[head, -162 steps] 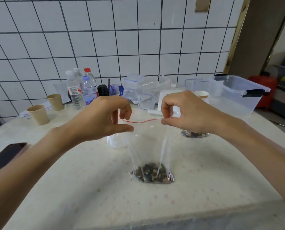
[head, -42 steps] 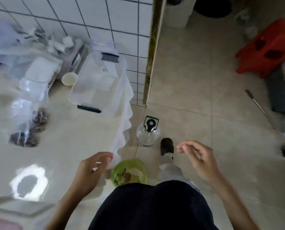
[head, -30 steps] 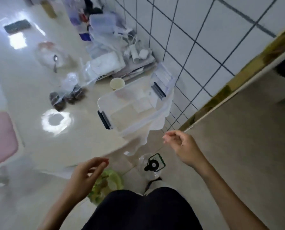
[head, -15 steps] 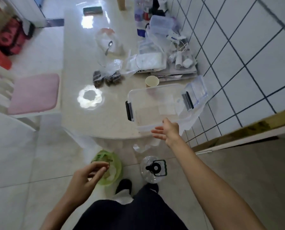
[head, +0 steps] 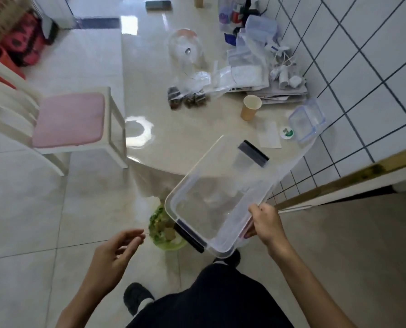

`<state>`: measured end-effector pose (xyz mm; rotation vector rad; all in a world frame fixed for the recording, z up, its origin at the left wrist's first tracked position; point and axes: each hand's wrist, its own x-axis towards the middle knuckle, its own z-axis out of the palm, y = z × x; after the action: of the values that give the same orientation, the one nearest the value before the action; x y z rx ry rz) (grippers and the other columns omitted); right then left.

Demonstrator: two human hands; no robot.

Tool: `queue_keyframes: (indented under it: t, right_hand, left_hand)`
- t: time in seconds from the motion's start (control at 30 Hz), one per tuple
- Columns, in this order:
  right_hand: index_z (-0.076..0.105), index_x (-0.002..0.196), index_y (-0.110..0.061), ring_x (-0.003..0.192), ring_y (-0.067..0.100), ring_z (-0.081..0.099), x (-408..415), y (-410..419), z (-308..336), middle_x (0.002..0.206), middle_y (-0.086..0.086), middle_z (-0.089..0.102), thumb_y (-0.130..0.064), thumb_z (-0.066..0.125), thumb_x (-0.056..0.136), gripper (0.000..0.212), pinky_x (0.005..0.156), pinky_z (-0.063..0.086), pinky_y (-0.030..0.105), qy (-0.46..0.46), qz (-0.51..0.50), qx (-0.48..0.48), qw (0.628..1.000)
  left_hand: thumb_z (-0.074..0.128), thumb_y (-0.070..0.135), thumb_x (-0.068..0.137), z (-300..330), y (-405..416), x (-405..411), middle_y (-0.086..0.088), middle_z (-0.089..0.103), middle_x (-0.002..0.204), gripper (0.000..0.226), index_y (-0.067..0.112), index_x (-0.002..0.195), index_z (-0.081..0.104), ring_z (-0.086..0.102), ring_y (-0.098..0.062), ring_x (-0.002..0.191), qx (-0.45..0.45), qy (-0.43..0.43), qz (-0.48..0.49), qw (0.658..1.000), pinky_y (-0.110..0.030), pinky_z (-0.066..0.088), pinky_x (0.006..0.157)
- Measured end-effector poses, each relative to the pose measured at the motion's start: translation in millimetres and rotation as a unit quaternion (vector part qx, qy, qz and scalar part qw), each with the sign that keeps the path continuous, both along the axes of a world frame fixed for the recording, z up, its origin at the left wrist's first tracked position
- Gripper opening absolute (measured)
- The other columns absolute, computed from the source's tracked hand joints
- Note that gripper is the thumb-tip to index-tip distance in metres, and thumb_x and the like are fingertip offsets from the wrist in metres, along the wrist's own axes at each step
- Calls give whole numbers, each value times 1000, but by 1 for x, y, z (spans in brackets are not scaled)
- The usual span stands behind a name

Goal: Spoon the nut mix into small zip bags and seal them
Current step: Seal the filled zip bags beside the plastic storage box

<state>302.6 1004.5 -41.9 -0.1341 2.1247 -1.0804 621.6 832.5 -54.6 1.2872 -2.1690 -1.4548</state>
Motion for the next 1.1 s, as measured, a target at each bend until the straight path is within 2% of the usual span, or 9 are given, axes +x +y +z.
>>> queue_keyframes:
  t: [0.13, 0.23, 0.3, 0.4, 0.53, 0.63, 0.7, 0.87, 1.1]
  right_hand:
    - [60, 73, -5, 67, 39, 70, 83, -29, 12, 70, 21, 68, -22, 54, 100, 32, 63, 60, 59, 56, 55, 50, 996]
    - [59, 74, 0, 71, 45, 69, 138, -68, 25, 77, 29, 67, -22, 55, 100, 34, 64, 57, 63, 69, 81, 63, 992]
    - [60, 75, 2, 63, 33, 72, 166, -96, 32, 75, 25, 68, -20, 56, 101, 34, 53, 60, 53, 69, 98, 66, 991]
    - [56, 73, -3, 40, 16, 64, 202, -138, 35, 62, 13, 61, -15, 55, 102, 31, 35, 49, 29, 46, 115, 36, 992]
    - [49, 67, -7, 38, 13, 61, 233, -198, 40, 57, 10, 52, -15, 55, 103, 37, 35, 50, 31, 58, 157, 20, 986]
    - [50, 70, -4, 51, 36, 69, 242, -239, 41, 68, 26, 57, -17, 55, 102, 35, 46, 57, 59, 59, 175, 22, 983]
    - [50, 71, 4, 59, 45, 68, 242, -268, 37, 75, 33, 57, -17, 55, 101, 37, 49, 56, 64, 66, 179, 28, 981]
    - [56, 84, 14, 76, 51, 68, 222, -349, 32, 88, 35, 65, -21, 56, 101, 38, 62, 57, 65, 89, 182, 18, 979]
    - [56, 77, 2, 51, 28, 70, 172, -431, 44, 66, 16, 67, -19, 56, 101, 32, 46, 60, 41, 76, 118, -4, 990]
  left_hand:
    - [69, 15, 96, -10, -35, 81, 21, 78, 98, 23, 34, 107, 72, 74, 1, 93, 12, 3, -17, 1000, -12, 55, 79]
    - [67, 29, 92, -9, -58, 152, 18, 79, 100, 17, 33, 107, 74, 75, -2, 95, 39, 16, -12, 999, -15, 56, 81]
    - [65, 33, 90, -6, -73, 197, 20, 78, 99, 20, 33, 107, 74, 74, 0, 95, 39, 7, -10, 999, -12, 55, 80]
    - [66, 28, 92, -4, -89, 255, 19, 78, 100, 20, 33, 110, 74, 74, 0, 94, 43, -6, 19, 999, -11, 54, 79]
    - [66, 27, 90, -9, -121, 299, 14, 80, 100, 20, 30, 107, 75, 76, -6, 96, 53, -4, 65, 996, -17, 57, 84]
    - [66, 27, 89, -13, -161, 309, 12, 80, 101, 18, 34, 102, 77, 76, -8, 96, 67, -8, 81, 994, -16, 56, 86]
    - [66, 26, 89, -15, -195, 307, 10, 80, 101, 21, 40, 103, 75, 76, -7, 96, 66, -7, 82, 994, -16, 56, 86]
    - [65, 29, 91, -14, -303, 280, 13, 79, 101, 18, 35, 103, 76, 75, -4, 97, 44, -18, 50, 998, -16, 56, 85]
    - [63, 30, 93, 5, -448, 191, 18, 78, 101, 20, 29, 109, 74, 73, 1, 97, 3, -7, -46, 999, -14, 55, 84]
